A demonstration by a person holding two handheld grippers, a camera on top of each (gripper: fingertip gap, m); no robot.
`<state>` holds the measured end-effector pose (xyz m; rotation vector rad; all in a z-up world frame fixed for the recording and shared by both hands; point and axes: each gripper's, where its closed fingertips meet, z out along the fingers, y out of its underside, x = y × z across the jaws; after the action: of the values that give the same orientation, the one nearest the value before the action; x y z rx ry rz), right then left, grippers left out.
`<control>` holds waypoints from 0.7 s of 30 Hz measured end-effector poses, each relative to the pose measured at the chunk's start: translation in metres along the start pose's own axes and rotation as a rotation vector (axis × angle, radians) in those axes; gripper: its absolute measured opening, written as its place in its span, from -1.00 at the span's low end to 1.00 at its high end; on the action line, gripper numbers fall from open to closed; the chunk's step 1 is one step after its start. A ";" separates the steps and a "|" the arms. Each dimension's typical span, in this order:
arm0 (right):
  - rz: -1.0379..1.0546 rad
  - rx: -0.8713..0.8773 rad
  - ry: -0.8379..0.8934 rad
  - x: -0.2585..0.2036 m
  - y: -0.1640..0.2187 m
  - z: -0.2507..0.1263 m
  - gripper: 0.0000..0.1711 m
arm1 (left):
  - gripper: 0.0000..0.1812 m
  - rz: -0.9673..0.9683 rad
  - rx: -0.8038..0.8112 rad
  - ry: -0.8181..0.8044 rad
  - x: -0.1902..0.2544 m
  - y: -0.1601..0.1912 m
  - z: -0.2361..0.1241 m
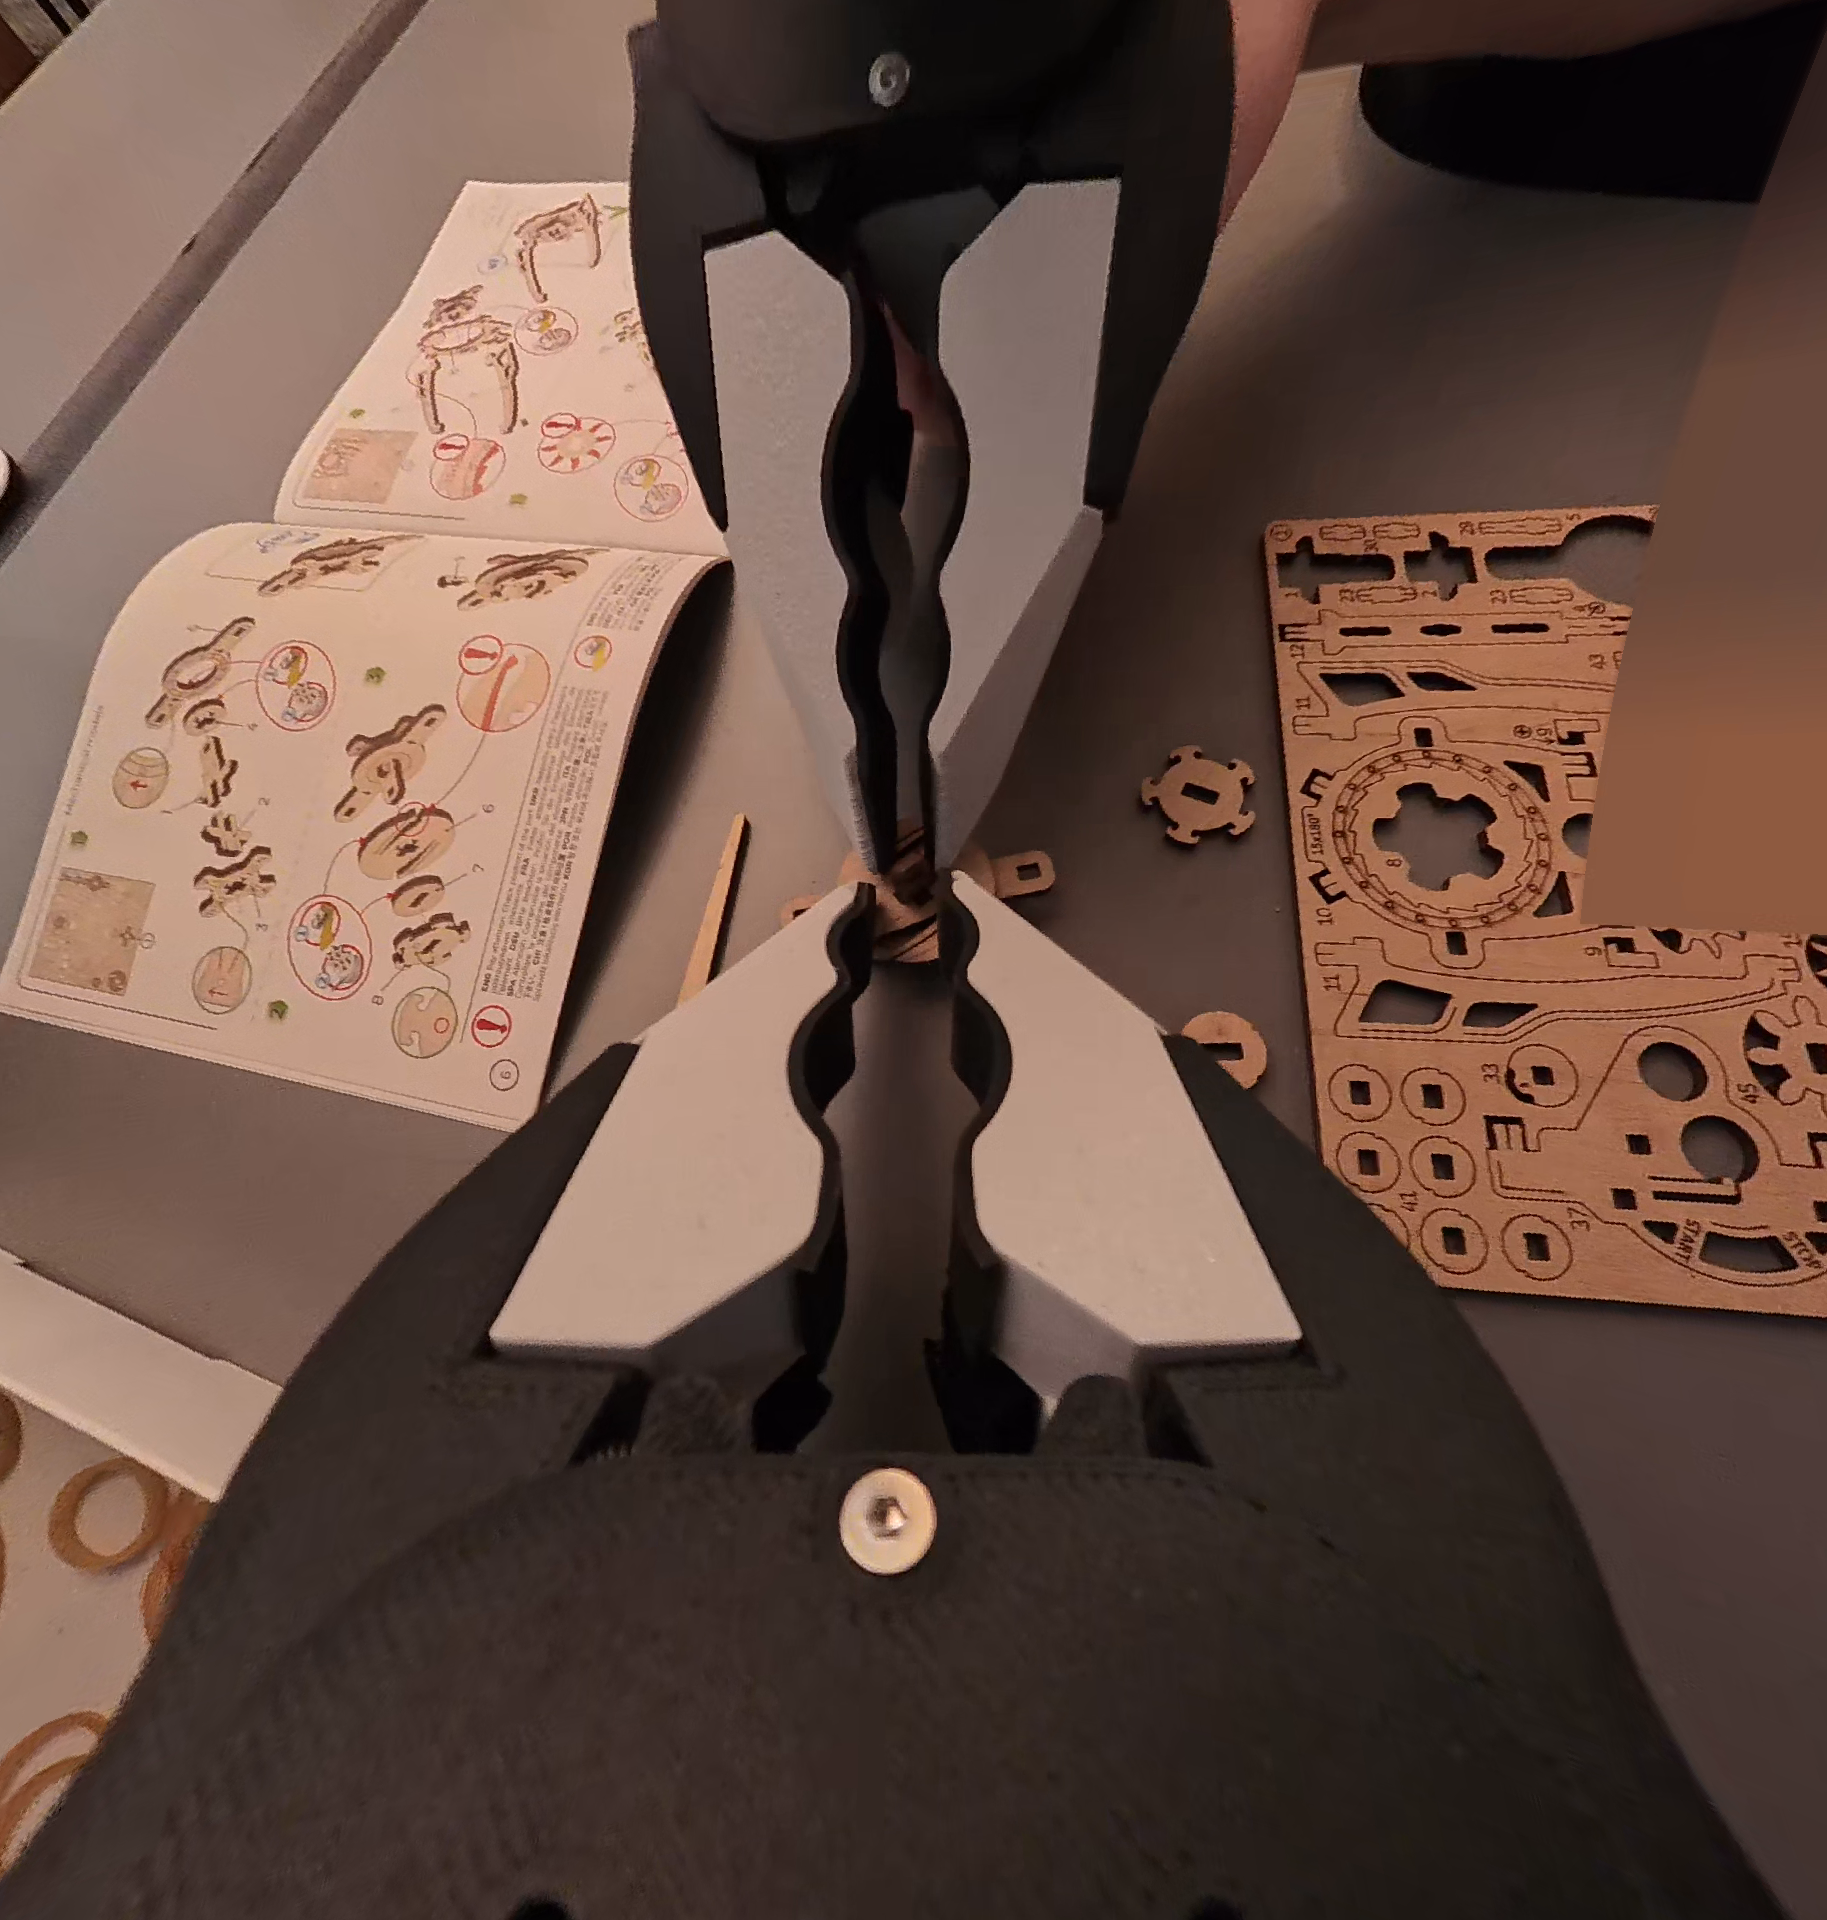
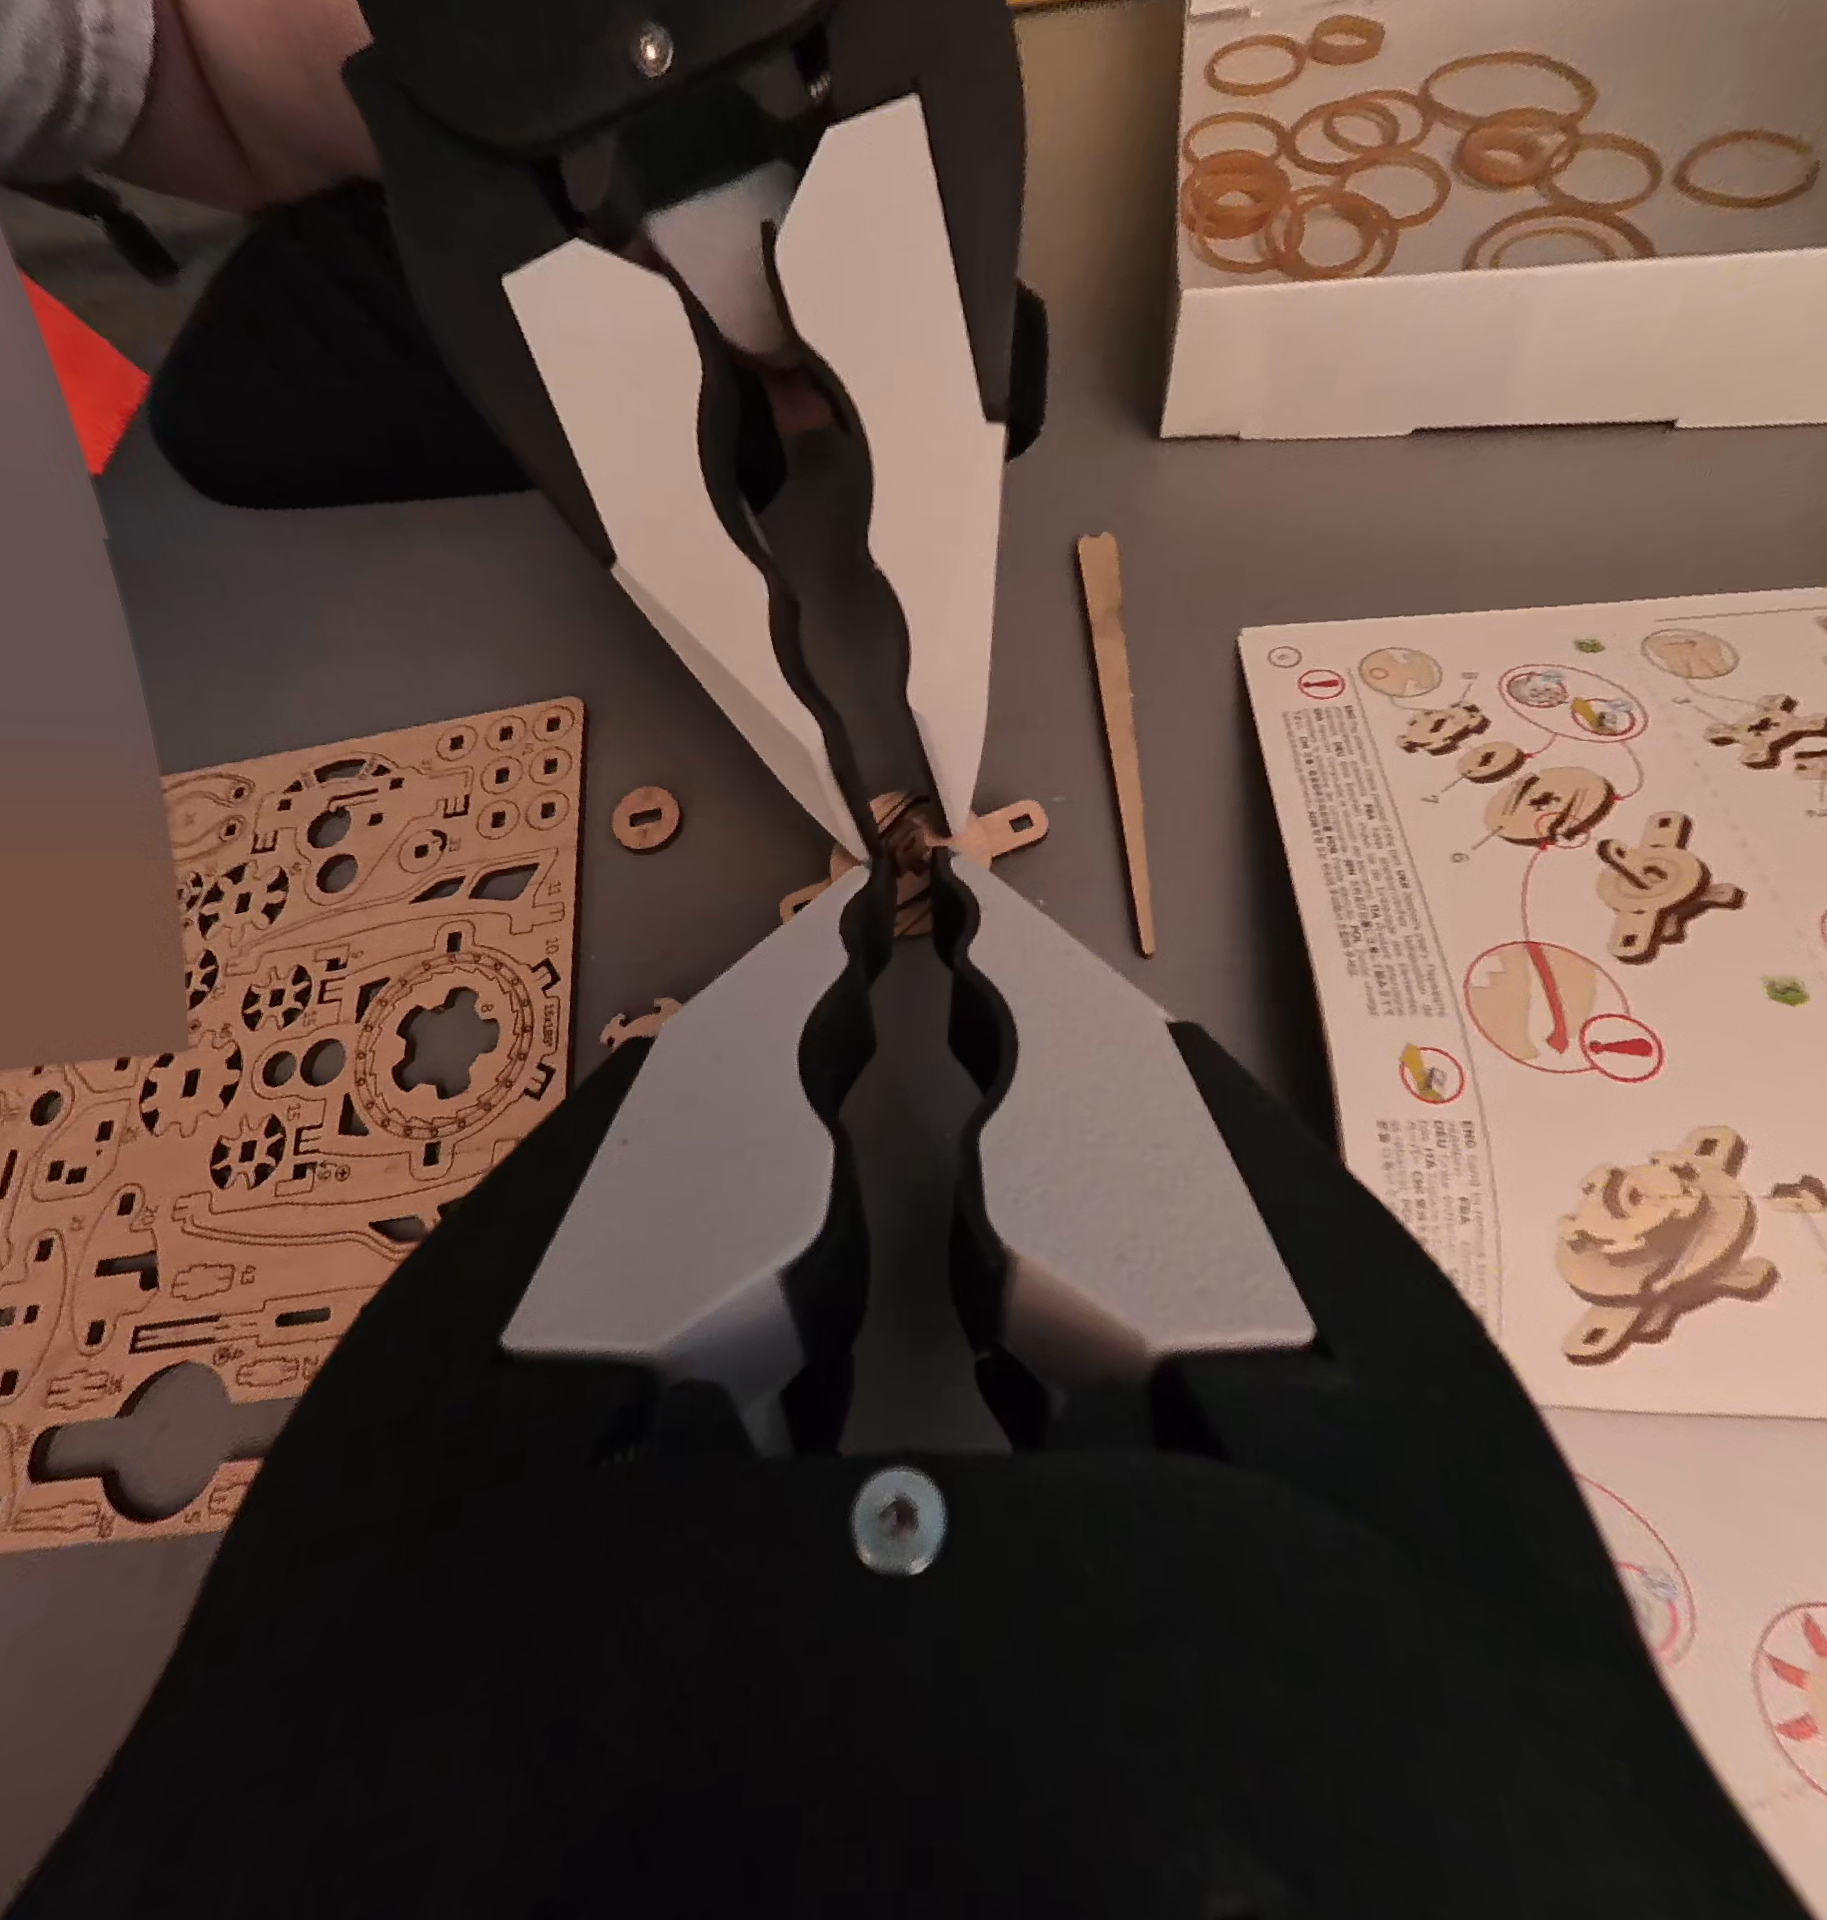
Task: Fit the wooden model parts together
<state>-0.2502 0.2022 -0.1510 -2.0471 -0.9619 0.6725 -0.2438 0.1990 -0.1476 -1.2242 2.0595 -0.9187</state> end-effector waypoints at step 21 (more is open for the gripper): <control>-0.314 -0.002 0.092 0.005 -0.001 -0.002 -0.79 | -0.85 0.254 0.026 -0.037 0.001 0.003 -0.003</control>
<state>-0.2465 0.2062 -0.1500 -1.8551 -1.1957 0.4069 -0.2478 0.2002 -0.1479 -0.9317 2.1075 -0.7946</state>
